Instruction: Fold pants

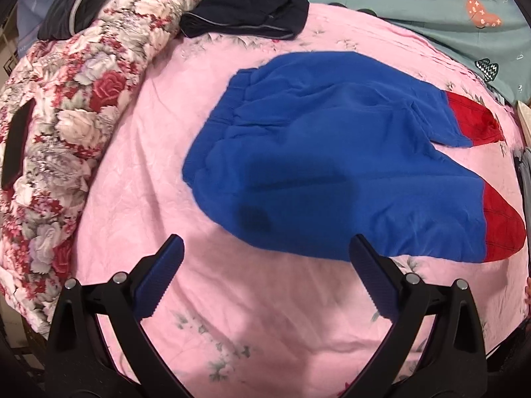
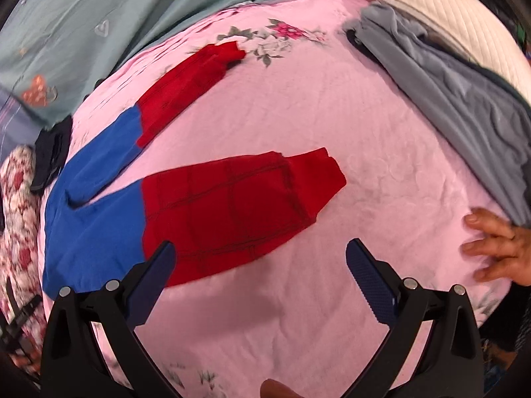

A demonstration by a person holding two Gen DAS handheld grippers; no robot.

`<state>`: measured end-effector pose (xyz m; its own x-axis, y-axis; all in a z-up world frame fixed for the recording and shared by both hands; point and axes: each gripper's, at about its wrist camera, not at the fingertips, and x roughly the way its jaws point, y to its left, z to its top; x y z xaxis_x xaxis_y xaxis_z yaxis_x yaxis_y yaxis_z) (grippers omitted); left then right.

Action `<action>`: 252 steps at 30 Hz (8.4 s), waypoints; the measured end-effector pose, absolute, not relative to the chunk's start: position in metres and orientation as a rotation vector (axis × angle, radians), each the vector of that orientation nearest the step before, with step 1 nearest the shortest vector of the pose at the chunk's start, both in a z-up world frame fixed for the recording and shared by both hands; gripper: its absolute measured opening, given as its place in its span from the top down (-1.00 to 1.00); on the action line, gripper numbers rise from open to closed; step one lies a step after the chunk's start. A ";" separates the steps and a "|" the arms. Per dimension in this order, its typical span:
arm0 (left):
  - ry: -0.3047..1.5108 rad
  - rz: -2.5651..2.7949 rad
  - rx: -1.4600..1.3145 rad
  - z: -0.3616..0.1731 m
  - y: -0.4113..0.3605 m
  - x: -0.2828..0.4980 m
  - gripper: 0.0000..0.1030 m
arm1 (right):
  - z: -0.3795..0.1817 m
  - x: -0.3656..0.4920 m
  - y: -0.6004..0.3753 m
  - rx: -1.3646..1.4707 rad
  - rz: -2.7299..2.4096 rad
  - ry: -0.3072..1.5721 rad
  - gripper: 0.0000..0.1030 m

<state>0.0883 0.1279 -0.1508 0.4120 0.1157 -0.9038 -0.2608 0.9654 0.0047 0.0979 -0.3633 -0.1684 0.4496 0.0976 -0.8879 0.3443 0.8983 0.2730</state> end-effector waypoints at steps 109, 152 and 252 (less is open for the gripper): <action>1.186 -0.052 0.028 -0.193 0.202 0.323 -0.27 | -0.156 0.393 -0.056 -0.424 0.869 1.181 0.00; 1.118 -0.320 0.351 -0.194 0.163 0.112 0.81 | -0.168 0.053 -0.035 -0.999 1.068 0.954 0.93; 1.060 -0.582 0.422 -0.212 -0.099 0.109 -0.33 | -0.180 0.030 -0.388 0.333 -0.042 1.107 0.10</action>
<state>0.1089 -0.0992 -0.2124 0.3636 -0.2406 -0.8999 0.6303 0.7749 0.0475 0.0297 -0.3875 -0.1799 0.4517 0.1317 -0.8824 0.1977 0.9497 0.2429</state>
